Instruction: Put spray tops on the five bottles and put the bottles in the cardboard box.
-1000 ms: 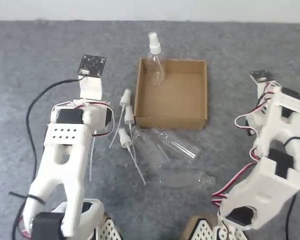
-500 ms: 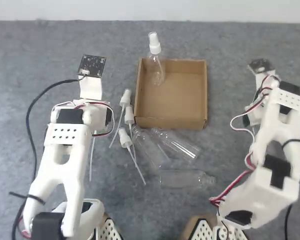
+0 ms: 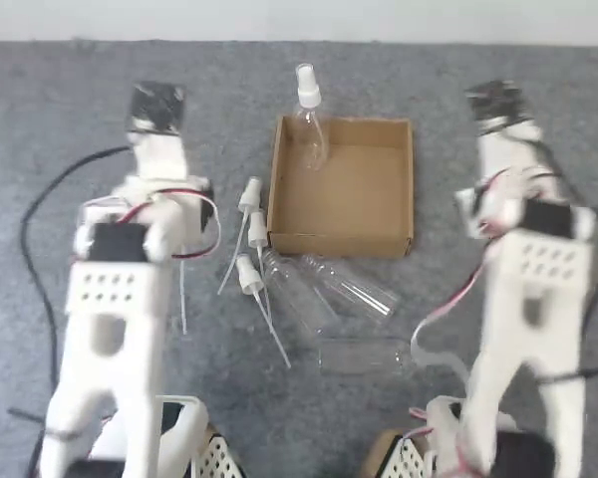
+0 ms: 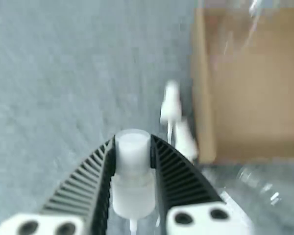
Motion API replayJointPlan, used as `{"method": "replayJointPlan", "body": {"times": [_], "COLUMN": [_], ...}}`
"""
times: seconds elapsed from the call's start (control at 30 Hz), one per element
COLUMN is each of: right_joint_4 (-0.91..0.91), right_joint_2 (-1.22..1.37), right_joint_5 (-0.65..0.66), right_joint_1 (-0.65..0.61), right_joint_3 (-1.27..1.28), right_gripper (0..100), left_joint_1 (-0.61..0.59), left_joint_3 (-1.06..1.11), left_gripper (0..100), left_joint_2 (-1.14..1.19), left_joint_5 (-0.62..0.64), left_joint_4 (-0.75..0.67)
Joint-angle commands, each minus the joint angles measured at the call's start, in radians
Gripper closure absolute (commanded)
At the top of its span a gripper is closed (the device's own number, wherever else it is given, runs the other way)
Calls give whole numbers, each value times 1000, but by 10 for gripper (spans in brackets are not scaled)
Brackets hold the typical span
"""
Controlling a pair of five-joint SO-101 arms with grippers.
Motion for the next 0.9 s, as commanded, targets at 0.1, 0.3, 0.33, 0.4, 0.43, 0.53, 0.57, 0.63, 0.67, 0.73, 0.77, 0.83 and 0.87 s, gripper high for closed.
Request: {"method": "replayJointPlan", "body": {"times": [0.1,0.3,0.33,0.4,0.43,0.53,0.57,0.63,0.67,0.73,0.77,0.83,0.87], "right_joint_4": [-257,-300,-317,-349,-366,-397,-400,-404,-404,-404,-404,-404,-404], "right_joint_2": [-346,-380,-374,-366,-363,-371,-372,-372,-371,-371,-371,-371,-371], "right_joint_5": [-112,-186,-190,-192,-195,-195,-195,-195,-195,-195,-195,-195,-195], "right_joint_1": [-414,-719,-756,-816,-840,-889,-897,-901,-901,-900,-898,-897,-897], "right_joint_3": [272,322,325,342,356,404,414,430,434,437,437,437,437], "right_gripper": [992,992,992,992,992,992,992,992,992,992,992,992,992], "left_joint_1": [5,5,5,5,3,-26,-32,-44,-43,-37,-35,-21,-17], "left_joint_3": [-280,-395,-397,-394,-392,-377,-360,-331,-315,-283,-265,-237,-225], "left_gripper": [988,989,989,989,989,989,989,989,989,989,989,989,989], "left_joint_2": [-316,-345,-347,-347,-344,-338,-342,-344,-339,-339,-344,-345,-344], "left_joint_5": [123,267,299,370,399,479,496,497,497,499,499,500,499], "left_joint_4": [37,17,-3,-46,-60,-81,-109,-153,-170,-181,-181,-180,-180]}}
